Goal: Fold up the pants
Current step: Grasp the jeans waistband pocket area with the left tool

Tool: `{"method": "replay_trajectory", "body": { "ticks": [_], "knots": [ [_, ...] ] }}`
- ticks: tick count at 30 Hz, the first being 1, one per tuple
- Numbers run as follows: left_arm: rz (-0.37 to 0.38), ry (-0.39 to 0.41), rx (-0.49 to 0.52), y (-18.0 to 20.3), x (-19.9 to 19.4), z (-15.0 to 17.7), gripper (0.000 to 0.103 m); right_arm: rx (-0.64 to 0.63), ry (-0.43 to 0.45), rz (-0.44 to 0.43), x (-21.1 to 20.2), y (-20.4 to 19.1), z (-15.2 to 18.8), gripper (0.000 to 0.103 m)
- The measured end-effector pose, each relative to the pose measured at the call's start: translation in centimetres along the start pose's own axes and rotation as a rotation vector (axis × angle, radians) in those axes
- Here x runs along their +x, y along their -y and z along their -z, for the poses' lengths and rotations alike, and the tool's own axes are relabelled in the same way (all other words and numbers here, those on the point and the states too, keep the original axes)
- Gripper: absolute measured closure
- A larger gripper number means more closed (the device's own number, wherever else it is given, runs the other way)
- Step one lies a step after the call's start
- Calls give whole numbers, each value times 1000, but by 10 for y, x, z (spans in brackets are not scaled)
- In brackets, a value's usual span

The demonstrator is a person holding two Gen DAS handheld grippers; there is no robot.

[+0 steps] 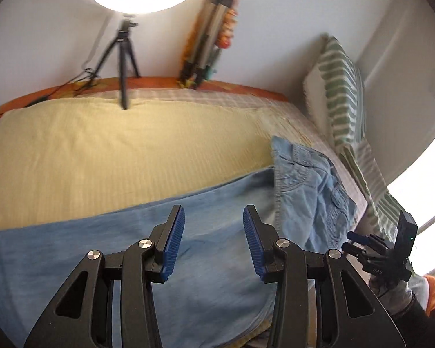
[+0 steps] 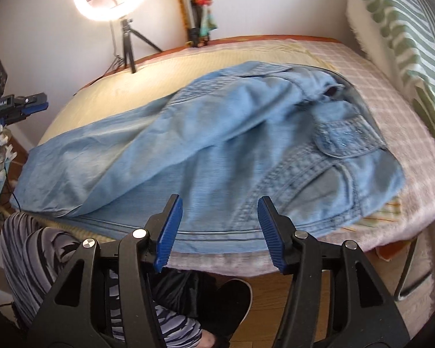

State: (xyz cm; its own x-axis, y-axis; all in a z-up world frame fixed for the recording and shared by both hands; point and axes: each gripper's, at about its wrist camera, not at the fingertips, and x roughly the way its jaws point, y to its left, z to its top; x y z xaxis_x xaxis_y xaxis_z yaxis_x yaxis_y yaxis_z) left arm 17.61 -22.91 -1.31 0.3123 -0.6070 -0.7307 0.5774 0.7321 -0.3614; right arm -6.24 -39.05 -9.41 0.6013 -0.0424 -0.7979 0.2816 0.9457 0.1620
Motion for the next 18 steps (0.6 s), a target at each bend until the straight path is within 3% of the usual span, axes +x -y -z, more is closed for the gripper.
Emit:
{"method": "replay_trajectory", "body": {
  "ticks": [4,8,12,18],
  "knots": [
    [101,-70,32,33,39,-21,62,20,13,46,-7,17,1,47],
    [181,-156,41,59,89,-39,54,57,21,75,-14,41,3,47],
    [165,-227,51,75,139,-49,53,105,33,104,-21,64,8,47],
    [177,-310,-62,75,201,-50,53,181,35,134,-33,100,23,47]
  ]
}}
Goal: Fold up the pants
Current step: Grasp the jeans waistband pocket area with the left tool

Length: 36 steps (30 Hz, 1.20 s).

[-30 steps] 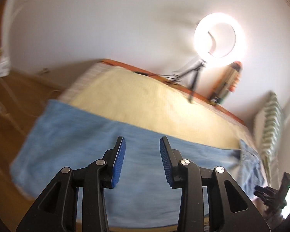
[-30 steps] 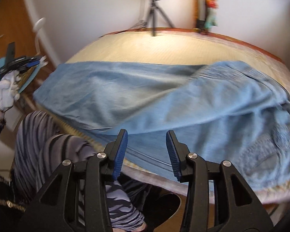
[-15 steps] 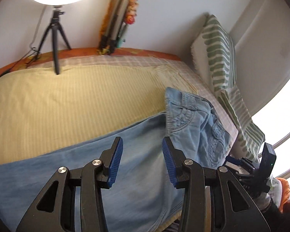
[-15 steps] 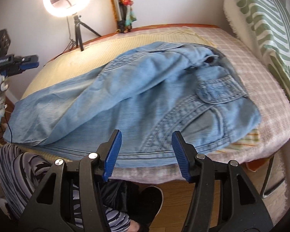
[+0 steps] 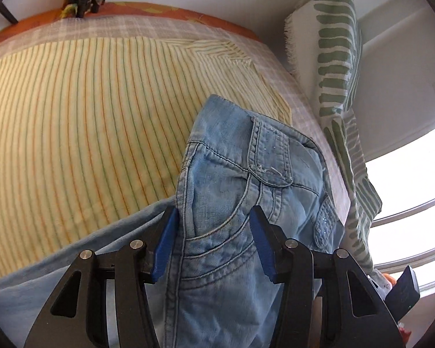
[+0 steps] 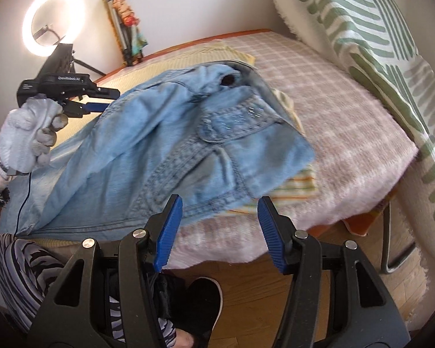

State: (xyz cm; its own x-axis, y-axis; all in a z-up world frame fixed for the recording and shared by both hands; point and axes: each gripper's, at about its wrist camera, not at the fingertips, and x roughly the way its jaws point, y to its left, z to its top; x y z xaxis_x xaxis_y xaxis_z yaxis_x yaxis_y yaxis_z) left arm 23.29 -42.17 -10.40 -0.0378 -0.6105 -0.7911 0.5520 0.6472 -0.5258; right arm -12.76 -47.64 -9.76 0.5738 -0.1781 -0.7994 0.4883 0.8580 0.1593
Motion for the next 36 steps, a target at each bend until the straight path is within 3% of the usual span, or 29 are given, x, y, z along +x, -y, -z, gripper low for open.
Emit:
{"method": "replay_trajectory", "body": {
  "ticks": [3,7,11,14,18,21,22,28,36],
  "knots": [
    [-8,37,-29,-1,7,-1,54,17,-8,21,-3,15,4,47],
    [-10,94,-67,-3,2,-5,63,33,-5,32,-5,26,4,47],
    [-22,133,-93,-10,-4,-15,60,40,18,14,-10,27,2,47],
    [36,83,-130,-10,8,-22,54,26,26,10,-12,22,2,47],
    [-21,83,-63,6,18,-18,60,24,25,5,-12,20,0,47],
    [-43,113,-50,10,17,-16,92,30,31,-3,-13,20,-2,47],
    [-48,129,-48,10,14,-16,98,31,32,-4,-13,20,-2,47],
    [5,190,25,28,-16,-8,99,33,43,-12,-14,19,-1,47],
    [103,168,193,86,-33,28,99,88,73,-37,-20,22,-8,47]
  ]
}}
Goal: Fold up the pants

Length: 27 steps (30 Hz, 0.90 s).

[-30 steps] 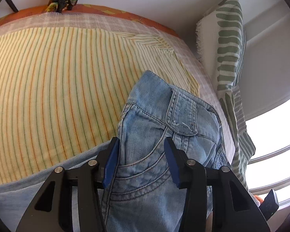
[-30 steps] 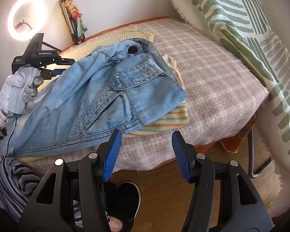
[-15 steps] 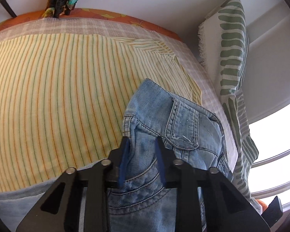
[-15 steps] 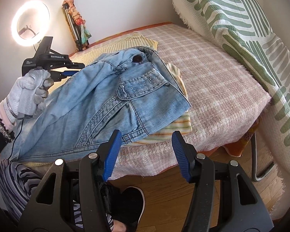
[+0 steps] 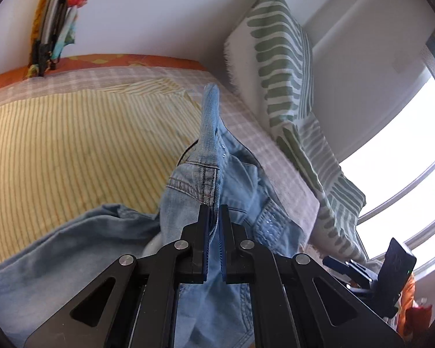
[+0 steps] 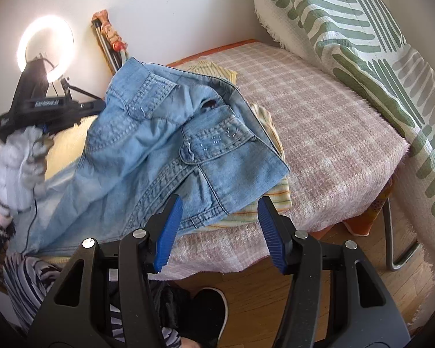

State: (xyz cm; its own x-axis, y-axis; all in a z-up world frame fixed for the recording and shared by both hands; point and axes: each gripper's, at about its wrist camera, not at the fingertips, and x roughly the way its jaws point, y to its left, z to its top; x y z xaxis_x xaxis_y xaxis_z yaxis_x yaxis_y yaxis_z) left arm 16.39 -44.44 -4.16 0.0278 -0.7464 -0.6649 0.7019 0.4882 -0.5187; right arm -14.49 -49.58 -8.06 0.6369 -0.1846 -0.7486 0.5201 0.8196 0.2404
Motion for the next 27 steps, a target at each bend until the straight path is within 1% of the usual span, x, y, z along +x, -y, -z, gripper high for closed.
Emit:
{"method": "replay_trajectory", "body": {
  "ticks": [2,4,5,6,8,10,12,14,16,17,18,19,20,21,22,24,27],
  "knots": [
    [29,-15,24,13,1,7,99,19,14,-17,-4,3,-5,47],
    [51,-42,64,28,4,18,99,61,29,-59,-7,9,-13,46],
    [53,-55,85,34,5,24,99,94,35,-91,-7,13,-17,44],
    [62,-76,102,41,8,31,99,140,37,-147,-7,19,-22,38],
    [78,-125,139,52,16,44,99,229,48,-234,-2,29,-32,36],
    [38,-134,203,63,15,53,99,282,44,-296,6,34,-43,36],
    [26,-123,213,62,5,51,98,303,34,-287,15,33,-51,36],
    [4,-92,181,49,-11,41,93,298,14,-292,22,27,-54,36],
    [-30,-70,117,24,-25,28,71,288,-2,-278,28,21,-55,36],
    [-42,-60,89,13,-29,24,67,282,-7,-275,31,19,-55,36],
    [-53,-59,59,-1,-31,18,61,277,-11,-275,33,16,-54,36],
    [-63,-78,41,-13,-29,13,52,273,-15,-273,36,15,-54,36],
    [-82,-97,36,-23,-25,9,49,267,-22,-266,39,12,-53,36],
    [-120,-89,15,-36,-22,5,48,262,-26,-260,41,12,-53,36],
    [-140,-85,-6,-47,-18,2,48,253,-31,-253,43,10,-52,36],
    [-160,-92,-67,-69,-9,-2,48,236,-40,-241,46,7,-51,36],
    [-101,-93,-193,-102,6,-7,48,211,-47,-225,48,3,-51,36]
  ]
}}
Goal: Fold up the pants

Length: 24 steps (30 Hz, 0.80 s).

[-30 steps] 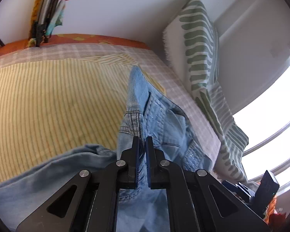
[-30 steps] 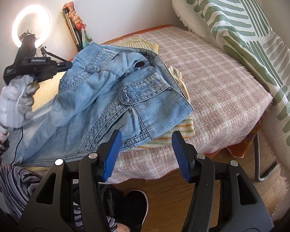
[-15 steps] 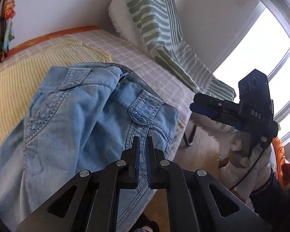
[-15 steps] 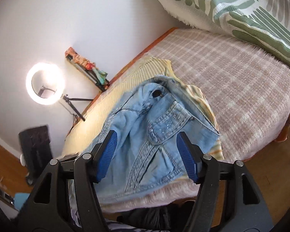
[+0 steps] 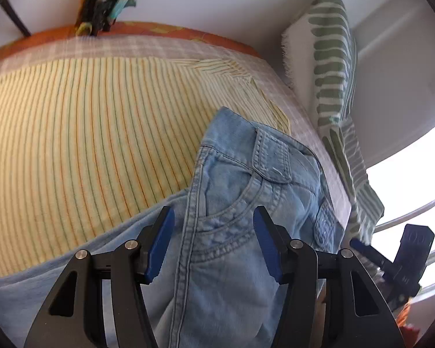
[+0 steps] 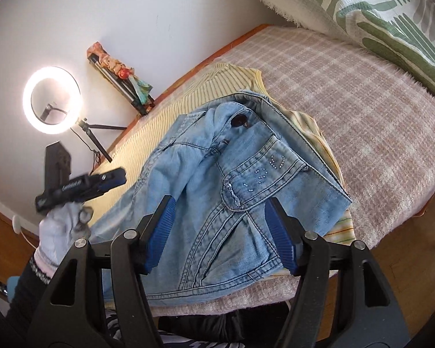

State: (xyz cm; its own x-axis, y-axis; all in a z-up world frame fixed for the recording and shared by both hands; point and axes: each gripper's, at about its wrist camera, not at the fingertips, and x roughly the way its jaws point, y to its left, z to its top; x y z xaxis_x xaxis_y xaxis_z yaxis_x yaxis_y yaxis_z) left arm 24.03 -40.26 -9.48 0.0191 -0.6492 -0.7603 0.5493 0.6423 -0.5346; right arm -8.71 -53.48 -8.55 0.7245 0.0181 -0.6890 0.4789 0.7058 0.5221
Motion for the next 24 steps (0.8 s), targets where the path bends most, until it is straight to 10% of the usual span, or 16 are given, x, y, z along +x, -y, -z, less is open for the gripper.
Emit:
{"method": "replay_trajectory", "body": {
  "ticks": [6,11,24],
  "knots": [
    [138,-39,-156,-12,37,-12,51,-37,4,30,-1,-3,1,36],
    [92,35,-23,17,21,-5,95,-38,-3,47,-3,-1,-2,36],
    [227,-5,185,98,9,50,96,-17,9,-59,0,-31,-47,31]
  ]
}}
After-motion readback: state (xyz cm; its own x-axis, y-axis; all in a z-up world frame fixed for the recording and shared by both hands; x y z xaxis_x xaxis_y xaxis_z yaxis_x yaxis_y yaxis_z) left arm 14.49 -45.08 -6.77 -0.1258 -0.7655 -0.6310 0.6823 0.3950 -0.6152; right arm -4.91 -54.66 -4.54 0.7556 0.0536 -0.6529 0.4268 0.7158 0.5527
